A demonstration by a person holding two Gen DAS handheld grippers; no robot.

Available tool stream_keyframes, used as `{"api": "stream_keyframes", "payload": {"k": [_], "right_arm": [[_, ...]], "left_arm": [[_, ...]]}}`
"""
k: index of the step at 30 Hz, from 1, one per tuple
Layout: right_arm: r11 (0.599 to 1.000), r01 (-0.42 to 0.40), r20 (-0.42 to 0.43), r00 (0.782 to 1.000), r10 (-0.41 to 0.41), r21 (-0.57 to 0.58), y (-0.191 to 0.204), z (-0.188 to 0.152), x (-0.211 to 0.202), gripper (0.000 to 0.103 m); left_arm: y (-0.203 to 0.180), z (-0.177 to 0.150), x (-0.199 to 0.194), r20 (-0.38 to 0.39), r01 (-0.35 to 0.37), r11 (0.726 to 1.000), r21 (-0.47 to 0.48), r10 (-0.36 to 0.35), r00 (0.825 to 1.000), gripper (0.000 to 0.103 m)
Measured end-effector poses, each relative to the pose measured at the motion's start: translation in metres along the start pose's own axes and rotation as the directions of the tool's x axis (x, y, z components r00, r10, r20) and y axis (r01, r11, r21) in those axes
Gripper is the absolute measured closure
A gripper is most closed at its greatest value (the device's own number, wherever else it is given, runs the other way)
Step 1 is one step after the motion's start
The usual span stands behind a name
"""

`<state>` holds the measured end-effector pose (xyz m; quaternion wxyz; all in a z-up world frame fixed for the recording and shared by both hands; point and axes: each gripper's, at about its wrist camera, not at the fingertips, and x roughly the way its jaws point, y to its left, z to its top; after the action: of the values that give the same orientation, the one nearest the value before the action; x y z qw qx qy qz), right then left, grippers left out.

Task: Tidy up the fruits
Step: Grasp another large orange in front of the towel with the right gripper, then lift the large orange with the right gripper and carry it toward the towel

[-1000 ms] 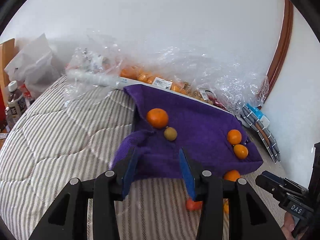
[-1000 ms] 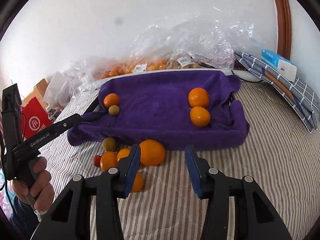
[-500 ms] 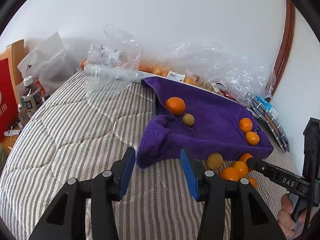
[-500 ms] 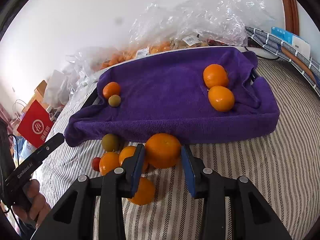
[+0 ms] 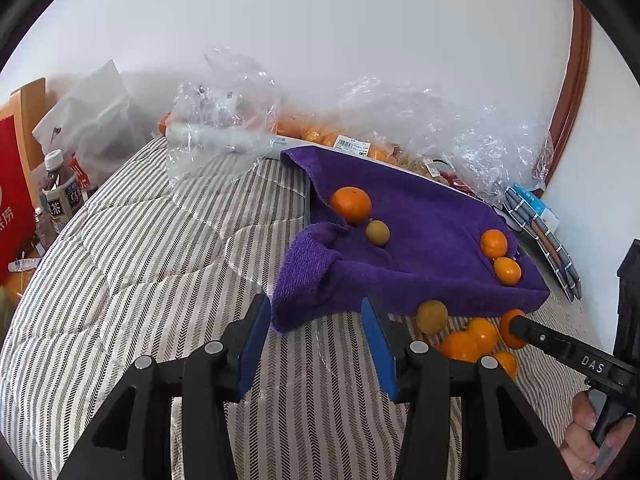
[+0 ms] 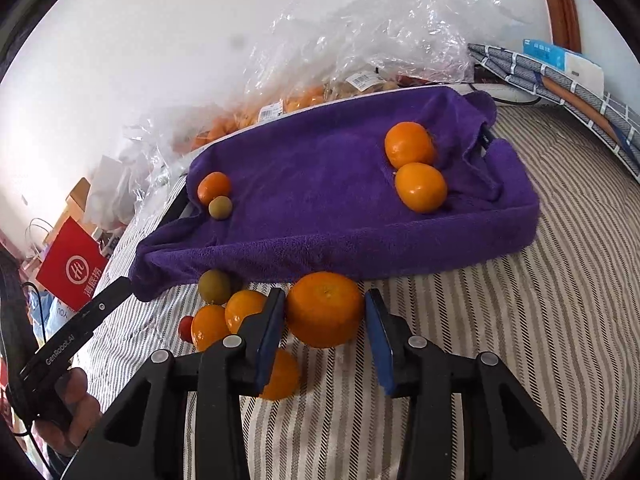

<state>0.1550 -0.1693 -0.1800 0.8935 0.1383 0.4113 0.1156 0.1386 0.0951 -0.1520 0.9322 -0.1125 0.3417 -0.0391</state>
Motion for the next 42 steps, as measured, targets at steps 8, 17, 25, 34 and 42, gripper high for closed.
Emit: {"api": "stream_keyframes", "payload": {"k": [8,17,25,34,42], "right_arm": [[0.998,0.060,0.076,0.995,-0.061,0.009,-0.024,-0.015,-0.056,0.063],[0.998,0.060,0.080,0.995,-0.062,0.034,-0.039,-0.038,-0.077,0.063],[0.999,0.039,0.096,0.995,-0.041,0.014,-0.030,-0.042,-0.094,0.063],[1.000,0.016,0.135,0.991,-0.014,-0.017,-0.016,-0.047,-0.122,0.063],[1.000,0.001,0.162,0.987,0.000,-0.009,-0.022,-0.050,-0.140,0.063]], "left_arm": [[-0.004,-0.009,-0.012,0.012,0.007,1.000,0.030,-0.007,1.000,0.058],[0.003,-0.017,-0.024,-0.030,0.030,0.999,-0.032,-0.031,0.999,0.058],[-0.015,-0.010,-0.056,0.020,0.045,0.999,0.006,-0.045,0.999,0.058],[-0.041,-0.006,-0.072,0.005,0.046,0.997,0.064,-0.047,0.999,0.058],[-0.064,-0.007,-0.073,-0.013,0.040,0.994,0.098,-0.039,0.999,0.058]]}}
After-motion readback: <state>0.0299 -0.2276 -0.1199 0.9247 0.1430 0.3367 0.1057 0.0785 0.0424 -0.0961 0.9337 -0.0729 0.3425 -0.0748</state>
